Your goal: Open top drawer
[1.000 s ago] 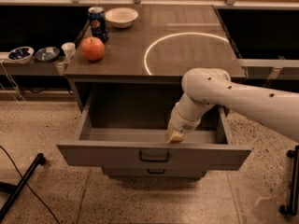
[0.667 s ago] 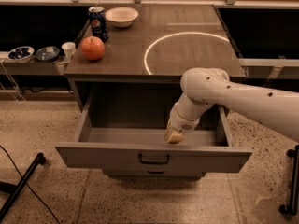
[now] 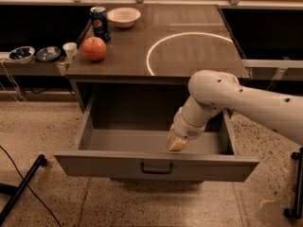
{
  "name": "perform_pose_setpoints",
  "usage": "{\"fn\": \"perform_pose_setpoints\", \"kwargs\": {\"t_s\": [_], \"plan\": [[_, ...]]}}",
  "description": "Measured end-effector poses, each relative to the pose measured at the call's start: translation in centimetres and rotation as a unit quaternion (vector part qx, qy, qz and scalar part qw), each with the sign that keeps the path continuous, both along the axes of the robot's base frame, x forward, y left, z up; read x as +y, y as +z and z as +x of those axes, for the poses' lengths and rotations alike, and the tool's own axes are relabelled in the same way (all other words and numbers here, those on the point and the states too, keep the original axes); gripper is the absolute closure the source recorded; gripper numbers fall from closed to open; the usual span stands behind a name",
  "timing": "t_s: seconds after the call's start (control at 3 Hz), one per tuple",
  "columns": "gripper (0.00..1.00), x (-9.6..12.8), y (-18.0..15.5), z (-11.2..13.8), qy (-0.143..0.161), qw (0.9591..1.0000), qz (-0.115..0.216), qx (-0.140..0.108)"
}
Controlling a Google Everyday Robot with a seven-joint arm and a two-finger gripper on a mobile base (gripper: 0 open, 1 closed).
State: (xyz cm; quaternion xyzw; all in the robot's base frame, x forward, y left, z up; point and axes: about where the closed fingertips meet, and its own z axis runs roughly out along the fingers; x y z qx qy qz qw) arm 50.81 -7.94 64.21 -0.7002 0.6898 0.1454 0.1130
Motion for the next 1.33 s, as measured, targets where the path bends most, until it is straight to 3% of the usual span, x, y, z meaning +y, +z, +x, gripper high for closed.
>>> {"fn": "perform_pose_setpoints", "kwargs": {"t_s": [0.33, 0.67, 1.0, 1.33], "plan": [[1.0, 0.4, 1.7, -3.3, 0.007, 0.9994, 0.032, 0.015], [1.0, 0.5, 1.7, -3.2, 0.007, 0.9994, 0.032, 0.015], [1.0, -0.5, 5.0, -3.5, -0.003, 0.9989, 0.044, -0.012], [1.0, -3.0, 10.7, -2.5, -0.038, 0.9949, 0.057, -0.074]]}}
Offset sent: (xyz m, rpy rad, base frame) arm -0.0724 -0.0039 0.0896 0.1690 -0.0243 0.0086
